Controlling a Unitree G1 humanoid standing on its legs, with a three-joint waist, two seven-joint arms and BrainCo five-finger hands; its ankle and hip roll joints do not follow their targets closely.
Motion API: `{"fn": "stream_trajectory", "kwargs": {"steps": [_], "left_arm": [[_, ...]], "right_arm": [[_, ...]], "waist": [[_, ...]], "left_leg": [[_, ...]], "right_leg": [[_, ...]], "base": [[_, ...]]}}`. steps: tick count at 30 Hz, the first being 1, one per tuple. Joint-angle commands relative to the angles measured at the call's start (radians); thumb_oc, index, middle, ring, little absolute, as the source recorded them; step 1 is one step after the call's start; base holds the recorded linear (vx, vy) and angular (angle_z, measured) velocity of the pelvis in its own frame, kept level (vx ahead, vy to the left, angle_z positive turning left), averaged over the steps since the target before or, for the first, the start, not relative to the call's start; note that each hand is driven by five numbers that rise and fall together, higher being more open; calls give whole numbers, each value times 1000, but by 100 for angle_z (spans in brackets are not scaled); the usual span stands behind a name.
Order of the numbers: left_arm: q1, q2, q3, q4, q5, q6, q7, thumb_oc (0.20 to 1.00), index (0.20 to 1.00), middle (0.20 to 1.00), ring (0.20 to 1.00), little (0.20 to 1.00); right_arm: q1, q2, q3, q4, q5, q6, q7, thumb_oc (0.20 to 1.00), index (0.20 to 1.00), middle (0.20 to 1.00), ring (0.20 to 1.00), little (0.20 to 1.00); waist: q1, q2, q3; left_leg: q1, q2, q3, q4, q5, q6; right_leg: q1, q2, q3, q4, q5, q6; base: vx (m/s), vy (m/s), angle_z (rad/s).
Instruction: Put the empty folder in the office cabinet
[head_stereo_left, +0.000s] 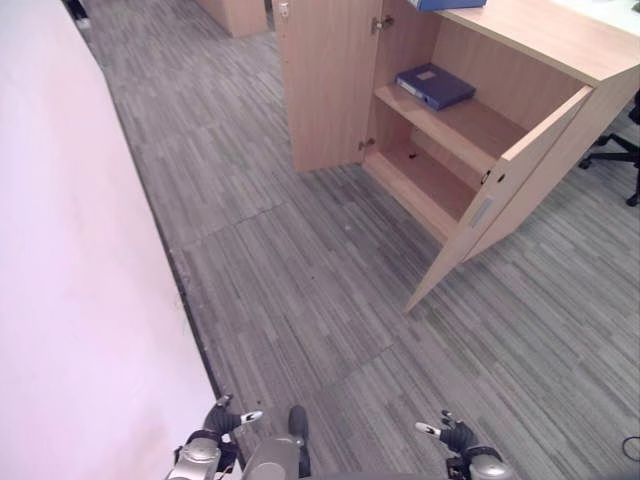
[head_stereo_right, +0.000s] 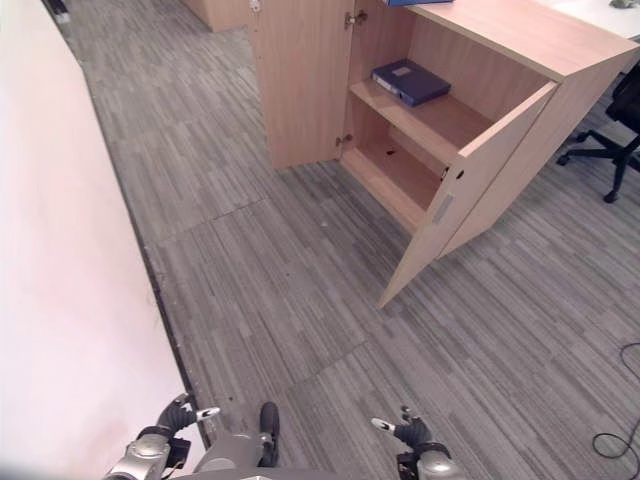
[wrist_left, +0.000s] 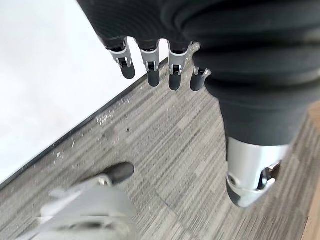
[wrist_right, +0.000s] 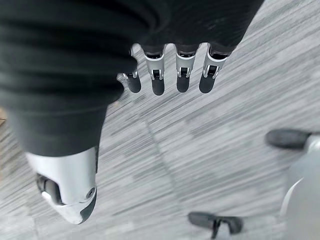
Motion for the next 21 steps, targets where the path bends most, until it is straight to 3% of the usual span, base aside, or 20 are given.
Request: {"fn": "stream_trajectory", "kwargs": {"steps": [1, 2, 3, 5, 6, 7, 9, 10, 12, 13, 14, 16, 20, 21], "left_arm": [[29, -12, -10, -12, 12, -17, 17, 1000, 1000, 1000, 1000, 1000], [25, -7, -9, -16, 12, -15, 16, 1000, 1000, 1000, 1000, 1000], [25, -7, -9, -16, 12, -14, 16, 1000, 1000, 1000, 1000, 1000], [14, 5, -4, -25, 3, -16, 20, 1000, 1000, 1000, 1000, 1000], [3, 21, 6, -39, -13, -15, 29, 1000, 1000, 1000, 1000, 1000], [3, 22, 10, -56, -24, -16, 34, 1000, 1000, 1000, 1000, 1000], [1, 24, 11, -59, -30, -19, 36, 1000, 1000, 1000, 1000, 1000], [1, 23, 12, -59, -30, -19, 36, 1000, 1000, 1000, 1000, 1000], [0, 28, 10, -68, -25, -22, 34, 1000, 1000, 1000, 1000, 1000], [-5, 30, 0, -66, -18, -24, 29, 1000, 1000, 1000, 1000, 1000], [-4, 30, -1, -65, -18, -24, 29, 1000, 1000, 1000, 1000, 1000], [-16, 34, -18, -62, 21, -17, 23, 1000, 1000, 1000, 1000, 1000], [-8, 15, -20, -56, 42, -16, 16, 1000, 1000, 1000, 1000, 1000], [-1, 2, -20, -57, 40, -19, 13, 1000, 1000, 1000, 1000, 1000]], "right_arm": [[-35, -68, -17, -63, 21, -20, -1, 1000, 1000, 1000, 1000, 1000], [-36, -69, -19, -66, 22, -19, -1, 1000, 1000, 1000, 1000, 1000], [-36, -68, -19, -66, 22, -19, -1, 1000, 1000, 1000, 1000, 1000], [-52, -71, -18, -72, 29, -21, -4, 1000, 1000, 1000, 1000, 1000], [-76, -72, -20, -88, 43, -27, -15, 1000, 1000, 1000, 1000, 1000], [-85, -65, -26, -86, 57, -35, -22, 1000, 1000, 1000, 1000, 1000], [-78, -64, -37, -87, 69, -40, -28, 1000, 1000, 1000, 1000, 1000], [-79, -65, -37, -87, 69, -40, -28, 1000, 1000, 1000, 1000, 1000], [-69, -69, -50, -80, 81, -42, -32, 1000, 1000, 1000, 1000, 1000], [-65, -75, -60, -65, 93, -47, -35, 1000, 1000, 1000, 1000, 1000], [-64, -75, -60, -64, 94, -48, -35, 1000, 1000, 1000, 1000, 1000], [-36, -73, -83, -26, 119, -49, -35, 1000, 1000, 1000, 1000, 1000], [2, -76, -101, -1, 119, -48, -34, 1000, 1000, 1000, 1000, 1000], [26, -80, -113, 2, 124, -51, -28, 1000, 1000, 1000, 1000, 1000]], "waist": [[31, 9, -21], [35, 6, -19], [36, 6, -19], [39, 7, -3], [22, 28, 29], [13, 53, 40], [-18, 68, 49], [-18, 70, 48], [-56, 86, 58], [-79, 86, 57], [-83, 87, 62], [-135, 70, 51], [-152, 67, 38], [-161, 75, 24]], "left_leg": [[-139, 116, -65, 11, 116, -142], [-139, 104, -67, 24, 97, -132], [-140, 104, -66, 25, 95, -131], [-130, 84, -70, 30, 64, -106], [-96, 80, -73, 19, 39, -77], [-59, 84, -80, 4, 26, -63], [7, 69, -103, -23, 6, -54], [5, 72, -103, -24, 9, -55], [91, 62, -119, -62, -18, -53], [135, 44, -127, -79, -31, -53], [144, 43, -131, -81, -35, -53], [246, -4, -158, -123, -88, -46], [309, -17, -178, -114, -136, -44], [327, -4, -182, -103, -147, -61]], "right_leg": [[22, -19, 9, 69, 70, 53], [-1, -29, 10, 94, 116, 53], [-2, -29, 10, 94, 116, 54], [-66, -33, 34, 204, 241, 43], [-148, -21, 40, 328, 327, 14], [-206, 0, 27, 391, 329, 1], [-261, 50, 21, 428, 229, -15], [-263, 53, 21, 426, 232, -16], [-332, 127, -15, 397, 66, -17], [-367, 184, -40, 303, 40, -16], [-357, 182, -44, 305, 33, -16], [-401, 265, -57, 132, 81, -12], [-336, 273, -94, 56, 98, -34], [-319, 276, -83, 61, 92, -50]], "base": [[172, 107, -8], [170, 106, -3], [79, 73, 0], [140, 154, 5], [300, 268, 6], [371, 276, 2], [320, 163, -7], [273, 111, -12], [380, 78, 17], [333, 23, 33], [379, -15, 37], [455, -25, 55], [348, -115, 69], [255, -110, 45]]}}
